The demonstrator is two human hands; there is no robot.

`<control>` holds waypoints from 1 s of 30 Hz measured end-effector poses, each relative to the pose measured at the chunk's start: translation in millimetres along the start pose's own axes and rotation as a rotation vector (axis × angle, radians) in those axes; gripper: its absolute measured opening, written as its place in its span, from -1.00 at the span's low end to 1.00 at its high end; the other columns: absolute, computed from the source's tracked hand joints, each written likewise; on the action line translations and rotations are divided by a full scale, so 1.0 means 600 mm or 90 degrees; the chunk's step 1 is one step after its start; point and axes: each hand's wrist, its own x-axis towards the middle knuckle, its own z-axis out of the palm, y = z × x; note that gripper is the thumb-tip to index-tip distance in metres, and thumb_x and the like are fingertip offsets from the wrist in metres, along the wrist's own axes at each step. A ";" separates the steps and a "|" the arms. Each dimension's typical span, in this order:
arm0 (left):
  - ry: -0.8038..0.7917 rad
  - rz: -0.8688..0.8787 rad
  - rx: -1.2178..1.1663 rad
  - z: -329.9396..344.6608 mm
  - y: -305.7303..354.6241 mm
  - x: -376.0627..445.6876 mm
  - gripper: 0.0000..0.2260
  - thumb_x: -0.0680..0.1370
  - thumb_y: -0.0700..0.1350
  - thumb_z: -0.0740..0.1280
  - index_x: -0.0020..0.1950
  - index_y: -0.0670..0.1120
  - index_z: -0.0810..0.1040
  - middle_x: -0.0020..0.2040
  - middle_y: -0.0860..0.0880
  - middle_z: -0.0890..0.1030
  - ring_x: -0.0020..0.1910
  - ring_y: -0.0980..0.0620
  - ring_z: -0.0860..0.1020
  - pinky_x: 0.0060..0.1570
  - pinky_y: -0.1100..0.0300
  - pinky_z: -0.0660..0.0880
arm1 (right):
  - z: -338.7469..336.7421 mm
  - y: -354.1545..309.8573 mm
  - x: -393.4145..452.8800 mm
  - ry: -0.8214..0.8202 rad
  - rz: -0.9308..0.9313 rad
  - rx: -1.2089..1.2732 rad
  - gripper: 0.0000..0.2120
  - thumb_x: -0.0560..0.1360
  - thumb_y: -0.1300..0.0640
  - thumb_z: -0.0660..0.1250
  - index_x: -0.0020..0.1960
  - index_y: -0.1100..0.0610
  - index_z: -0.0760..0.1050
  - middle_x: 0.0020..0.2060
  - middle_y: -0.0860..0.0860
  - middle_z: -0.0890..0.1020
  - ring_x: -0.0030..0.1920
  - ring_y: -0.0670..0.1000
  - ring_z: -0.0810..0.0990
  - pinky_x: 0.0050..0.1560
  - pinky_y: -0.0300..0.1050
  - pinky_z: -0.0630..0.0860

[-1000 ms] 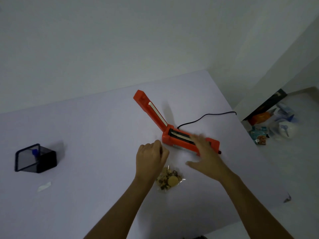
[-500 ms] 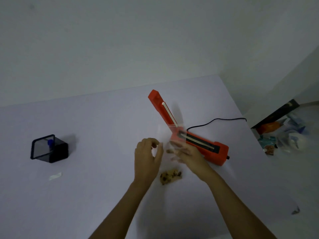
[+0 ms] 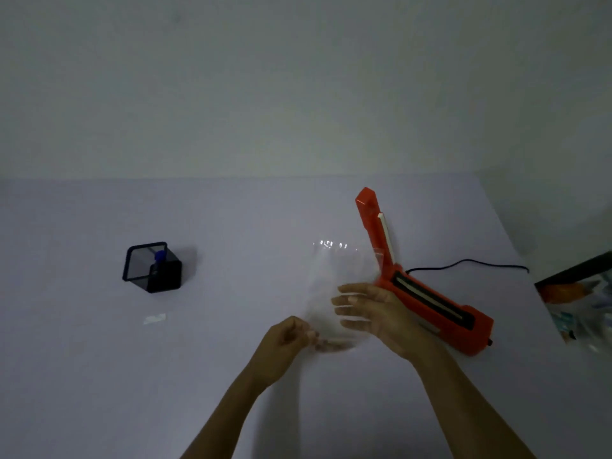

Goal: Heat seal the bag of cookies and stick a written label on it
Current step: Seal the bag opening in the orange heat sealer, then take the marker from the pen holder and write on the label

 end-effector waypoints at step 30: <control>-0.014 0.300 0.799 -0.194 -0.181 0.050 -0.53 0.54 0.20 0.07 0.31 0.00 0.49 0.34 -0.05 0.51 0.31 -0.10 0.49 0.20 -0.07 0.47 | 0.157 0.224 0.113 0.244 -0.088 -0.884 -0.45 0.59 -0.14 -0.06 0.51 0.06 0.20 0.54 0.09 0.14 0.55 0.14 0.01 0.48 0.02 -0.13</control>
